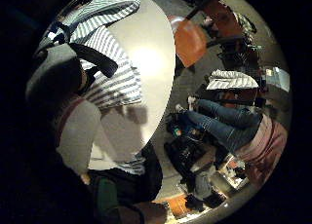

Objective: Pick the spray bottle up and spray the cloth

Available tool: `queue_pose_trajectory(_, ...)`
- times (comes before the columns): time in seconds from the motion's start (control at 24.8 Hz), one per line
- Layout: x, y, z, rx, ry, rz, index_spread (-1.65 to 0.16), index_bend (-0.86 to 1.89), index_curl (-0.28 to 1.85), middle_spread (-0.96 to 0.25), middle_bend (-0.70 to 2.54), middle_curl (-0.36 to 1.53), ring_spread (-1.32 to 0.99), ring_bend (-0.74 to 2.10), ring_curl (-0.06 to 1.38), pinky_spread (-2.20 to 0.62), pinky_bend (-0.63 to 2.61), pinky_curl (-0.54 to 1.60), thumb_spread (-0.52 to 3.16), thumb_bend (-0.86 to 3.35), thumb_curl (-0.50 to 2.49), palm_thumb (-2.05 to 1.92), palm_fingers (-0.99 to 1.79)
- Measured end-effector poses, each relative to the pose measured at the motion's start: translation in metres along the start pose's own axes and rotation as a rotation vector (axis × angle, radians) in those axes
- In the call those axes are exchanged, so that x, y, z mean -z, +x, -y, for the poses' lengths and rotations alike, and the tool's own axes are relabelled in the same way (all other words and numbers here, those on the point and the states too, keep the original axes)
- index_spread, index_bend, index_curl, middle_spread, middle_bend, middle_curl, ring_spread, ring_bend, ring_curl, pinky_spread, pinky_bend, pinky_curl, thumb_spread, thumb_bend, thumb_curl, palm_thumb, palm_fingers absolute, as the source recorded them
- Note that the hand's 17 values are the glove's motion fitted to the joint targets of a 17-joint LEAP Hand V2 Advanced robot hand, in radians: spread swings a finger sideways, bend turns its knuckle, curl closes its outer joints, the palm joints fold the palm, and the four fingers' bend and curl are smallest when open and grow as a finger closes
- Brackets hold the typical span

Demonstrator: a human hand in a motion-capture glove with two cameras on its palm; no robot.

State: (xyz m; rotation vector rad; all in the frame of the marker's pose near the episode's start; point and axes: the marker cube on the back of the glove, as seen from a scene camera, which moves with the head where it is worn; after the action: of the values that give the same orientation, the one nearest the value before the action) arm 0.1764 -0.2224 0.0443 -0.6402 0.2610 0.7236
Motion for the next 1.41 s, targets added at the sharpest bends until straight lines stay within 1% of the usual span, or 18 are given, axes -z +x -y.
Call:
queue_pose_trajectory(0.77,-0.0063,-0.0046,0.0028,-0.014,-0.072,-0.003,-0.19,0.10,0.25,-0.12,0.38,0.51,-0.14,0.61,0.45,-0.24,0.56,0.40,0.29,-0.04,0.69,1.04,1.16)
queue_pose_trajectory(1.41,-0.0063,-0.0046,0.0005,-0.025,-0.077,-0.025,-0.19,0.10,0.26,-0.13,0.37,0.52,-0.14,0.62,0.46,-0.25,0.57,0.40,0.27,-0.04,0.70,1.04,1.17)
